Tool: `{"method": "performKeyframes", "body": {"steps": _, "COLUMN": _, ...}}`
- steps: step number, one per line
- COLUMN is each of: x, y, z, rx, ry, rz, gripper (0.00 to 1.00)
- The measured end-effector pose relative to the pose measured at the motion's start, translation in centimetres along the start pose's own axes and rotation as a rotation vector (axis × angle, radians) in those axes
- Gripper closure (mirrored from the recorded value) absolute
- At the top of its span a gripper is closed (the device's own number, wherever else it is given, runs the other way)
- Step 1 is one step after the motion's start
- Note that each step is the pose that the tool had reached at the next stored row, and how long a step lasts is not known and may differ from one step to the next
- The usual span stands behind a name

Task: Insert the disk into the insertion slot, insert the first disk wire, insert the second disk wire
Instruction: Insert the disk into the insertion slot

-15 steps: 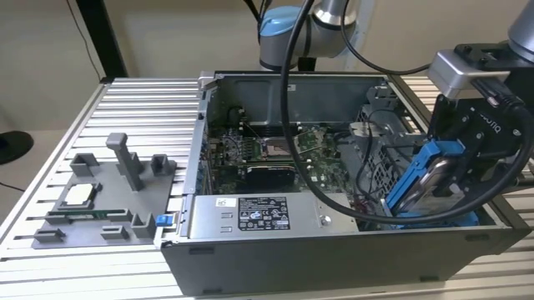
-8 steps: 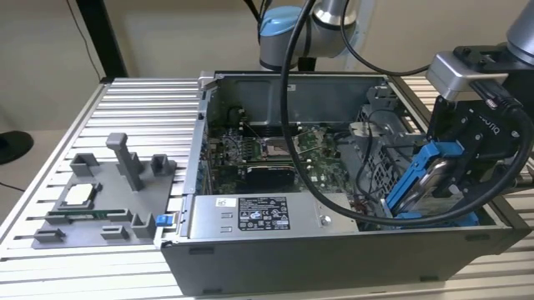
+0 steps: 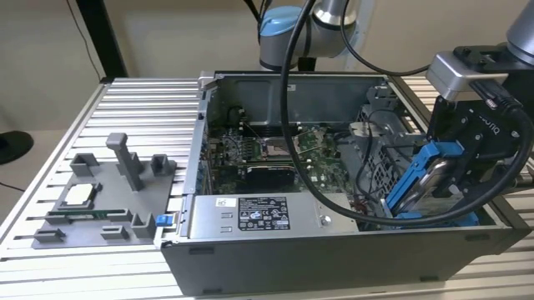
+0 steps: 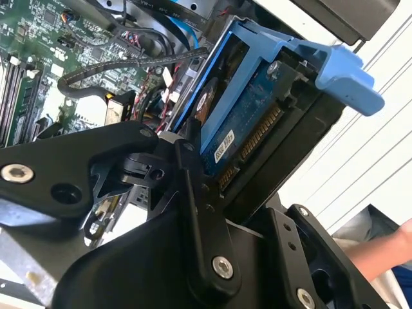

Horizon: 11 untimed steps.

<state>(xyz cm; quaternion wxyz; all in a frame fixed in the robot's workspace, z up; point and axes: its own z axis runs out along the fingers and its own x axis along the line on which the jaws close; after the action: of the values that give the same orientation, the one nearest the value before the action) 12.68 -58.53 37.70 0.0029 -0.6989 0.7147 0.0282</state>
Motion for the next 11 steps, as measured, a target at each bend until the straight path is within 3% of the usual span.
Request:
{"method": "performKeyframes", "body": {"steps": 1, "x": 0.0, "y": 0.0, "z": 0.0, "rx": 0.0, "ry": 0.0, "rz": 0.0, "gripper": 1.0}}
{"method": "performKeyframes", "body": {"steps": 2, "x": 0.0, "y": 0.0, "z": 0.0, "rx": 0.0, "ry": 0.0002, "rz": 0.0, "gripper": 0.0}}
{"method": "performKeyframes", "body": {"steps": 11, "x": -0.02, "y": 0.01, "z": -0.19, "rx": 0.0, "ry": 0.0001, "rz": 0.0, "gripper": 0.0}}
